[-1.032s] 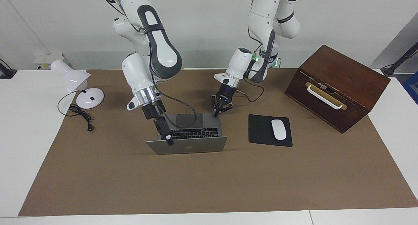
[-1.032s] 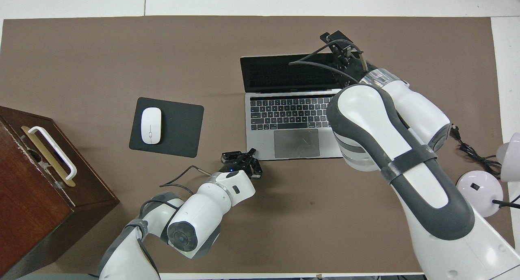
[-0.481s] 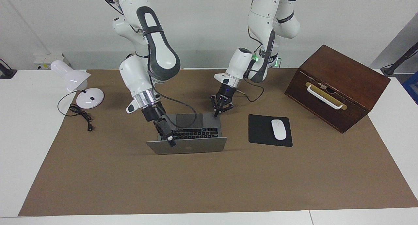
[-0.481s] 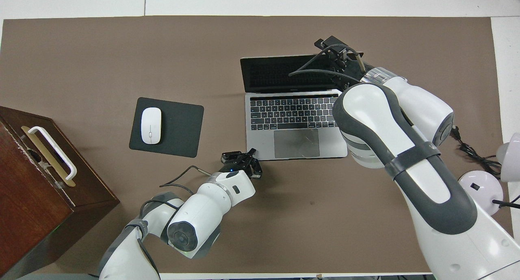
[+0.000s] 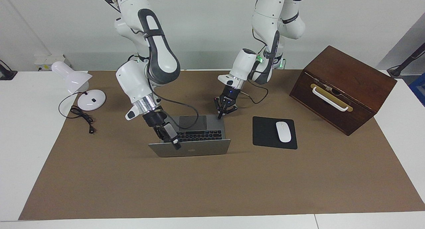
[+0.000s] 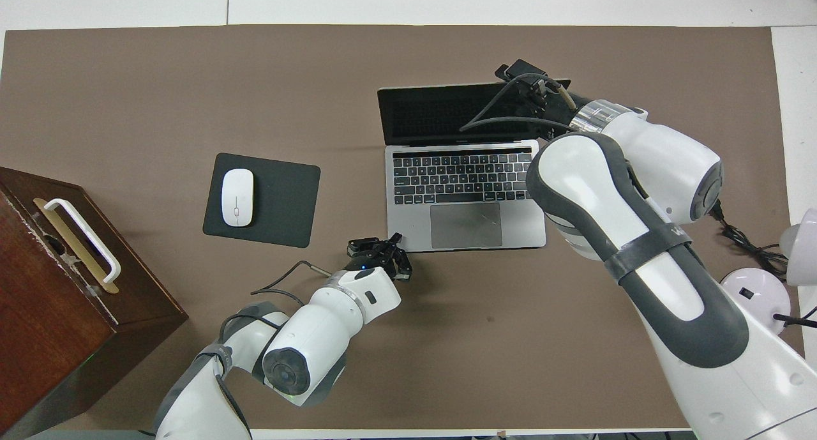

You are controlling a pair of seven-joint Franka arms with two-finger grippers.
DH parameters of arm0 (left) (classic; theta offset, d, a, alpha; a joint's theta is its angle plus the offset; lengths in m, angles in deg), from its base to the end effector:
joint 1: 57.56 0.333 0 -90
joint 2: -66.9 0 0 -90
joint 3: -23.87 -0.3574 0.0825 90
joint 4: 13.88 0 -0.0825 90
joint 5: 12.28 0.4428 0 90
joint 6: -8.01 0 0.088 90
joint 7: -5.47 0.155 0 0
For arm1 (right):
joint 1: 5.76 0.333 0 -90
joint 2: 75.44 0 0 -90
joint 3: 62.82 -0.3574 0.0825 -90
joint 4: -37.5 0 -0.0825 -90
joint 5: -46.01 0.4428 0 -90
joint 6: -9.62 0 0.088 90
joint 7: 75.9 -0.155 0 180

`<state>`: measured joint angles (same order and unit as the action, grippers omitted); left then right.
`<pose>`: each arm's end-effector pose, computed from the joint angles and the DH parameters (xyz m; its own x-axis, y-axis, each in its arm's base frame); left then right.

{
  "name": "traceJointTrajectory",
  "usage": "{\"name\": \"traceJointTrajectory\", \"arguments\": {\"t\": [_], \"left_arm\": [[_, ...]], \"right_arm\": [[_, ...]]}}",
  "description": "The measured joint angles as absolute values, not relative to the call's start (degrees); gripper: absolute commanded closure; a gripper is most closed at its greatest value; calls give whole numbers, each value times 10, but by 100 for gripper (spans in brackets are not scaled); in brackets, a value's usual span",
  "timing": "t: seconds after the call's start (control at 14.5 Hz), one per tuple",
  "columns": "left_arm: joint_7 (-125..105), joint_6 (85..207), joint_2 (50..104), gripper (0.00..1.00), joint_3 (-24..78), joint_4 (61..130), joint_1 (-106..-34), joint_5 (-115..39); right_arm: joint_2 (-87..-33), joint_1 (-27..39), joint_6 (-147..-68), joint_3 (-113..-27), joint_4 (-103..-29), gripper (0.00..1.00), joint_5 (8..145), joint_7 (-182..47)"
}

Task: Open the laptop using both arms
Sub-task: 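Push the lid farther open with the right gripper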

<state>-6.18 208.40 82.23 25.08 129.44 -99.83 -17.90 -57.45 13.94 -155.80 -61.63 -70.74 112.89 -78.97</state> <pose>0.4302 -0.3898 0.2161 0.7167 -0.2731 0.6416 -0.4831 -0.8580 0.1744 0.7191 0.1970 0.3655 0.6667 -0.7350 0.1237 -0.4250 -0.5112 -0.7471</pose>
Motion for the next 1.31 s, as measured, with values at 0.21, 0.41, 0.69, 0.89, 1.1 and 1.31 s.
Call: {"name": "traceJointTrajectory", "arguments": {"t": [0.21, 0.41, 0.69, 0.89, 1.1, 1.31], "left_arm": [[-68, 2084, 822, 100, 251, 1294, -998, -179], [-69, 2084, 822, 100, 251, 1294, -998, -179], [-69, 2084, 822, 100, 251, 1294, -998, -179], [-69, 2084, 822, 100, 251, 1294, -998, -179], [-70, 2084, 822, 100, 251, 1294, -998, -179], [-70, 2084, 822, 100, 251, 1294, -998, -179]], "right_arm": [[-574, 133, -1557, -616, -709, 0, 1073, -790], [-575, 131, -1557, -616, -709, 0, 1030, -790], [-576, 122, -1549, -616, -709, 0, 949, -792], [-579, 115, -1543, -617, -709, 0, 907, -797], [-579, 111, -1543, -618, -709, 0, 899, -797], [-579, 110, -1534, -617, -707, 0, 898, -797]]}}
